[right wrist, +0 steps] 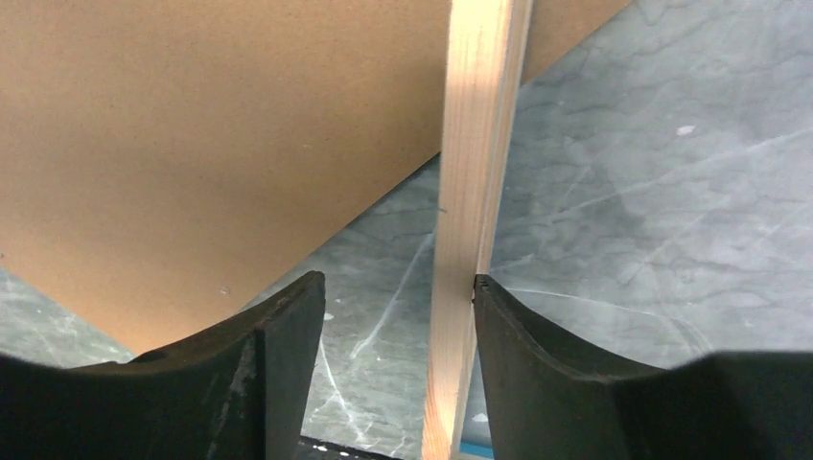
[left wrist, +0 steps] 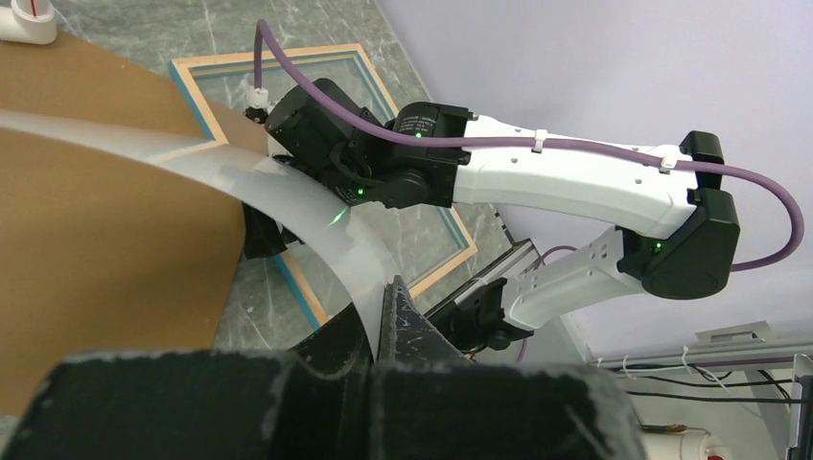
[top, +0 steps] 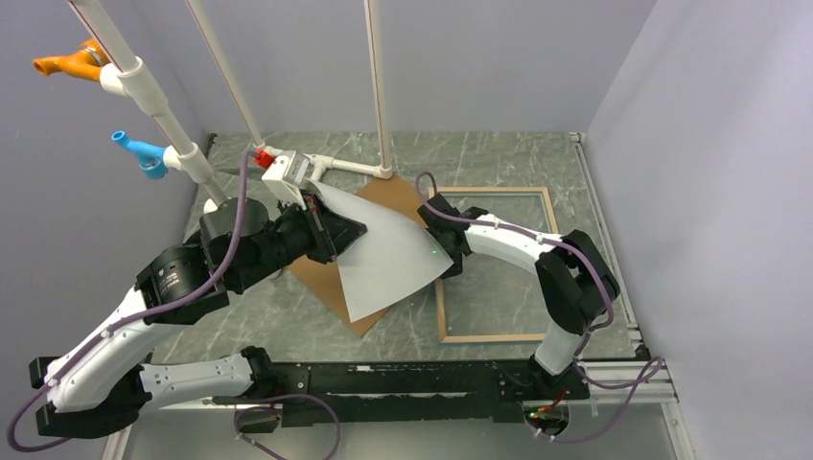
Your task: Put the photo into the frame
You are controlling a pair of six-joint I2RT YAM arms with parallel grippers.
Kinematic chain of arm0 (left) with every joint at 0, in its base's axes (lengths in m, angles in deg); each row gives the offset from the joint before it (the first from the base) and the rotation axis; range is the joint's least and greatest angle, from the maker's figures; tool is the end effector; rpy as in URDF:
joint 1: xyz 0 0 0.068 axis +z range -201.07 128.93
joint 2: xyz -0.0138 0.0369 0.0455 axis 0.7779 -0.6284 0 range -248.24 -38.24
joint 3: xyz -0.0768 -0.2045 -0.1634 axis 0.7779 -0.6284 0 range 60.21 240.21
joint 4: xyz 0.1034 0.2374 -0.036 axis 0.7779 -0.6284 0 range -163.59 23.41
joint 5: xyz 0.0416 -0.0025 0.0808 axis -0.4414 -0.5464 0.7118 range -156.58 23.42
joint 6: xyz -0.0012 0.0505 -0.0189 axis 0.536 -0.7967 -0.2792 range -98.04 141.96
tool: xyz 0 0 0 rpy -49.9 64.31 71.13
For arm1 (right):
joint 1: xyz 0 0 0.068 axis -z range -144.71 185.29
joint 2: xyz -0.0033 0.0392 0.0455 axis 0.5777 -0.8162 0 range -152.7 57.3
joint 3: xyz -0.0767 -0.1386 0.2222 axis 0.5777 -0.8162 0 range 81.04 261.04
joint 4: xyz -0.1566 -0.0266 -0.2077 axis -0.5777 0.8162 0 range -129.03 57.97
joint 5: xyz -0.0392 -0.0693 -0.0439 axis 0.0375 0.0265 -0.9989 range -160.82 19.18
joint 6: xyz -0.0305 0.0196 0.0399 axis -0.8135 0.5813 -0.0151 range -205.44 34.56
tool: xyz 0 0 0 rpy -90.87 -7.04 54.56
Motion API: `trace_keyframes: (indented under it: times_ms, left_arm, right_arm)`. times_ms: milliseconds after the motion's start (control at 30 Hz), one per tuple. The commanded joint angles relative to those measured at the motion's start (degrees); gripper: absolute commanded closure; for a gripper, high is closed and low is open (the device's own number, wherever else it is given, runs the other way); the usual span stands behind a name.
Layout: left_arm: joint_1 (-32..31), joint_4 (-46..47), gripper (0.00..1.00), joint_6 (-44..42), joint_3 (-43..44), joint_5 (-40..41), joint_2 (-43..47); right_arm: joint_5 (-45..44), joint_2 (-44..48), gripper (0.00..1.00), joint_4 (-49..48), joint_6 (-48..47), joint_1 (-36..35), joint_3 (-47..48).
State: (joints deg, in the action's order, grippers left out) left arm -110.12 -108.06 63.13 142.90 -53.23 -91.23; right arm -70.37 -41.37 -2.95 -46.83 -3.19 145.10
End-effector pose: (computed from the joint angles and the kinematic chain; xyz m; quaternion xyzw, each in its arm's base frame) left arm 0.0844 -0.1249 0.4757 0.0473 0.7727 -0.4229 0.4711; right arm 0.2596 0.2066 0.1814 0.0005 0.9858 0.1075 0.1288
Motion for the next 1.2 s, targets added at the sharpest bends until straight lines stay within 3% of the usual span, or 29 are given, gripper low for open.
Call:
trace_keyframes:
  times_ms: [0,233,367,667,900,1167]
  left_arm:
    - [0.3,0.7,1.00,-0.6,0.1,-0.3,0.3]
    - [0.4,0.9,1.00,-0.2,-0.8,-1.3,-0.6]
    - [0.5,3.8,1.00,0.4,-3.2,-2.6,-1.4]
    - [1.2,8.9,1.00,1.6,-5.1,-7.5,-8.1]
    - [2.8,16.4,1.00,-0.4,-6.3,-10.6,-14.0]
    - [5.2,20.9,1.00,-7.9,-0.9,-14.8,-20.1]
  right_arm:
    - [2.7,1.4,0.36,-2.3,0.7,-0.5,1.1]
    - [2.1,6.2,0.18,0.7,-0.8,0.8,1.4]
    - [4.6,11.7,0.15,1.5,-2.4,4.0,-0.3]
    - [12.4,27.4,0.06,7.2,-7.8,20.7,-3.9]
    - [12.9,37.4,0.01,14.2,-9.0,29.1,3.7]
    - [8.4,40.9,0.01,18.9,-9.6,31.3,13.9]
